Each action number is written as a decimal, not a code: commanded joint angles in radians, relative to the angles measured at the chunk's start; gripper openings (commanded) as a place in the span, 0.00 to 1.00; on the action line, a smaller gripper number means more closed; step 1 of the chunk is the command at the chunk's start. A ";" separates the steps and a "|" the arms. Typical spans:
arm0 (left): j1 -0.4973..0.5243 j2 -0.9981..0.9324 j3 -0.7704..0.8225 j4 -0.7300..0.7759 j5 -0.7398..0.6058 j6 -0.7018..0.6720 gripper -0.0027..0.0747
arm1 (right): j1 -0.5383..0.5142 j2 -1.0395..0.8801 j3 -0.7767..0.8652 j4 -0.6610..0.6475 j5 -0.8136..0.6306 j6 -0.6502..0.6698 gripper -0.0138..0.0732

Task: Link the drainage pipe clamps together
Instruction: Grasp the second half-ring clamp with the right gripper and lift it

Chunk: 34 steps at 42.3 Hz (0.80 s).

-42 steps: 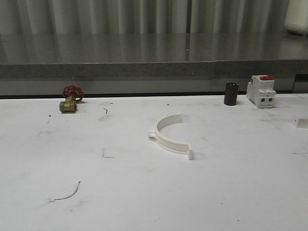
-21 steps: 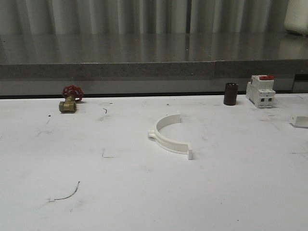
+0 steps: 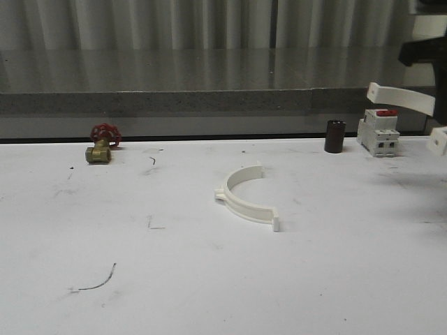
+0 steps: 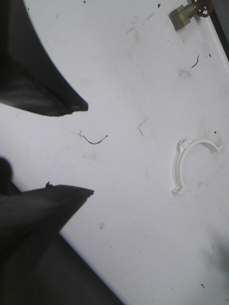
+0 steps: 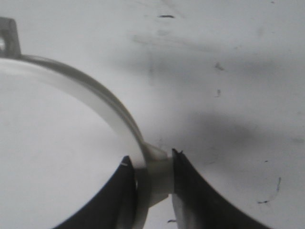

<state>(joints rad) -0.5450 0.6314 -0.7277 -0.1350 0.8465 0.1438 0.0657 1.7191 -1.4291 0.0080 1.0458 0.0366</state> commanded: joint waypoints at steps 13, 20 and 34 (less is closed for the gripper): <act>0.001 0.002 -0.024 -0.006 -0.069 -0.013 0.47 | 0.240 -0.057 -0.214 -0.001 0.145 0.004 0.33; 0.001 0.002 -0.024 -0.006 -0.069 -0.013 0.47 | 0.287 -0.050 -0.220 -0.001 0.074 0.074 0.33; 0.001 0.002 -0.024 -0.006 -0.069 -0.013 0.47 | 0.294 0.057 -0.220 -0.109 0.039 0.363 0.33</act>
<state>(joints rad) -0.5450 0.6314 -0.7277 -0.1350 0.8465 0.1438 0.3603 1.7926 -1.6157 -0.0448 1.1211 0.3172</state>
